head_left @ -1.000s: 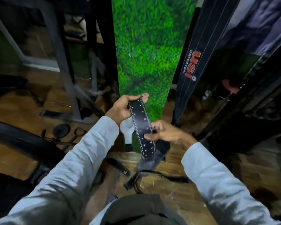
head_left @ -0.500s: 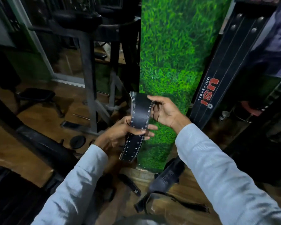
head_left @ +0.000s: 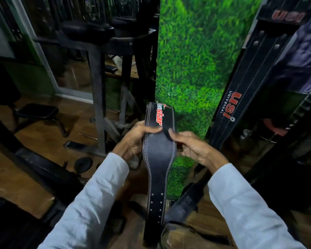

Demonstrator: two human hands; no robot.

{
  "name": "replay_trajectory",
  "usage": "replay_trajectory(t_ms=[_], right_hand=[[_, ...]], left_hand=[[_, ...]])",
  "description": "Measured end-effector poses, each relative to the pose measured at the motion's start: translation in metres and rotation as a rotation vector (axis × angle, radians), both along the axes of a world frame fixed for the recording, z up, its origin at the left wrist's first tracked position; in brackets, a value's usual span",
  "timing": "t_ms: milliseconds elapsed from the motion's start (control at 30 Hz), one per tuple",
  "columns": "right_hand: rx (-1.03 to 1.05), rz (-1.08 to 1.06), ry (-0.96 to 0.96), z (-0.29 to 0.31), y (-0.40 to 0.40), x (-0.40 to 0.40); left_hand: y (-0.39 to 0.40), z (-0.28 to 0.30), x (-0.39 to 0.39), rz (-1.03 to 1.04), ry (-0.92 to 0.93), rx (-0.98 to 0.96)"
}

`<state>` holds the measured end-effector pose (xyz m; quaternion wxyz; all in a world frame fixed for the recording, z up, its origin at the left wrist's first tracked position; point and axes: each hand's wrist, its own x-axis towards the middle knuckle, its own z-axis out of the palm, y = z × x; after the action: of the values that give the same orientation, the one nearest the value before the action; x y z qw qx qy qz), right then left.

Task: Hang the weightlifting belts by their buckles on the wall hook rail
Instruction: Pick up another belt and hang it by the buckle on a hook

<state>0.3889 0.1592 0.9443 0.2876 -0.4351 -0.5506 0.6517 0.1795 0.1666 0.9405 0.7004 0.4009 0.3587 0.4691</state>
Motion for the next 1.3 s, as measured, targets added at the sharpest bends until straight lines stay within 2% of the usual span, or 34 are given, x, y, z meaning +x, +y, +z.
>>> replay_trajectory(t_ms=[67, 167, 233, 300, 400, 433, 567, 700, 900, 1033, 1100, 1200, 1300], right_hand=[[0.004, -0.125, -0.065, 0.012, 0.004, 0.003], [0.096, -0.155, -0.216, 0.03, 0.01, -0.008], [0.157, -0.172, -0.241, 0.04, 0.013, -0.02], [0.229, -0.207, -0.158, 0.045, 0.022, -0.031], [0.283, -0.2, 0.138, 0.046, 0.036, -0.037], [0.307, -0.192, 0.179, 0.045, 0.037, -0.038], [0.392, -0.201, 0.151, 0.022, 0.029, -0.046], [0.412, -0.208, 0.097, 0.002, 0.017, -0.053], [0.467, -0.295, 0.136, 0.024, 0.016, -0.047], [0.416, -0.292, 0.209, 0.057, 0.03, -0.039], [0.443, -0.248, 0.203, 0.077, 0.039, -0.038], [0.541, -0.271, 0.318, 0.089, 0.043, -0.047], [0.617, -0.331, 0.286, 0.069, 0.036, -0.052]], left_hand=[[-0.004, -0.011, 0.004, 0.037, 0.036, 0.055], [-0.009, -0.02, 0.008, 0.062, 0.014, 0.144], [-0.011, -0.019, 0.003, 0.067, -0.023, 0.191], [-0.013, -0.019, -0.004, 0.076, -0.045, 0.207], [-0.018, -0.02, -0.011, 0.09, 0.022, 0.21], [-0.018, -0.018, -0.014, 0.109, 0.045, 0.218], [-0.003, 0.019, -0.031, 0.264, -0.057, 0.238], [0.019, 0.067, -0.034, 0.394, 0.045, 0.351], [0.015, 0.076, -0.016, 0.381, 0.004, 0.494], [0.006, 0.068, -0.016, 0.332, 0.012, 0.56], [-0.001, 0.06, -0.015, 0.32, 0.059, 0.568], [-0.005, 0.035, -0.015, 0.297, 0.178, 0.534], [-0.001, 0.033, -0.022, 0.262, 0.006, 0.341]])
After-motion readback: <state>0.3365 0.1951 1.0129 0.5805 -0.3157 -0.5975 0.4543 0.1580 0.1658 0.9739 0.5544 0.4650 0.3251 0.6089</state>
